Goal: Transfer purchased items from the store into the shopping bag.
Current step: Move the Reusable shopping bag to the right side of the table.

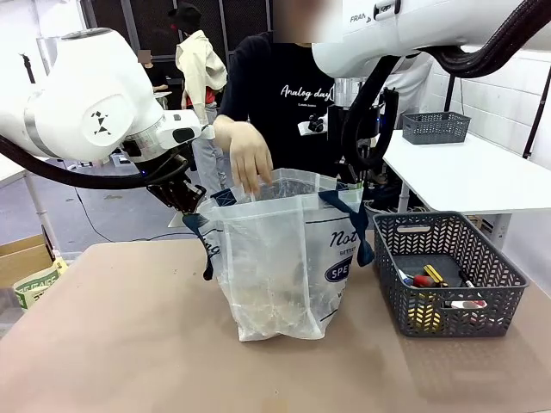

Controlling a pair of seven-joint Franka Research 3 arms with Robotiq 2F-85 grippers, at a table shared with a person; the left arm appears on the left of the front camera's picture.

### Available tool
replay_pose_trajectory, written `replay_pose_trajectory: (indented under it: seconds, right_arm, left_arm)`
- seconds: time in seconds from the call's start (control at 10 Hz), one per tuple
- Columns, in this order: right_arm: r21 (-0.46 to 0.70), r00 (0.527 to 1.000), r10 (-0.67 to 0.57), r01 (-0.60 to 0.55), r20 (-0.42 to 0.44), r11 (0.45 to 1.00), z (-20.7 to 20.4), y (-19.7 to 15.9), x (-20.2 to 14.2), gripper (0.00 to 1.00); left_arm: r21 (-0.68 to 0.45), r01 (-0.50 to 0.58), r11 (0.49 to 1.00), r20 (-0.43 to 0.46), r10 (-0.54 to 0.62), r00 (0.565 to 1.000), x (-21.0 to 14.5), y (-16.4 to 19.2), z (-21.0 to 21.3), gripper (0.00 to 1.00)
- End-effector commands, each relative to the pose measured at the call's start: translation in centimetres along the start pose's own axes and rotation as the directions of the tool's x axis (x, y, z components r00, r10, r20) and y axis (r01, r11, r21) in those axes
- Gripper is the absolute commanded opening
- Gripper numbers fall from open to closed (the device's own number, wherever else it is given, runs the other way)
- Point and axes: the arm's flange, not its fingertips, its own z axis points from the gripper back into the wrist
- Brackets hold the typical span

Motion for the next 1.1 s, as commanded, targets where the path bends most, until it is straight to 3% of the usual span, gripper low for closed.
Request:
replay_pose_trajectory:
  seconds: [0.0,1.0]
  right_arm:
    - [-0.001,1.000,0.000,0.000,-0.001,1.000,-0.06,-0.01,-0.01,0.00]
    - [-0.001,1.000,0.000,0.000,-0.001,1.000,-0.06,-0.01,-0.01,0.00]
  left_arm:
    - [0.001,0.000,1.000,0.000,0.000,1.000,-0.06,0.03,-0.01,0.00]
    - [0.001,0.000,1.000,0.000,0.000,1.000,-0.06,0.03,-0.01,0.00]
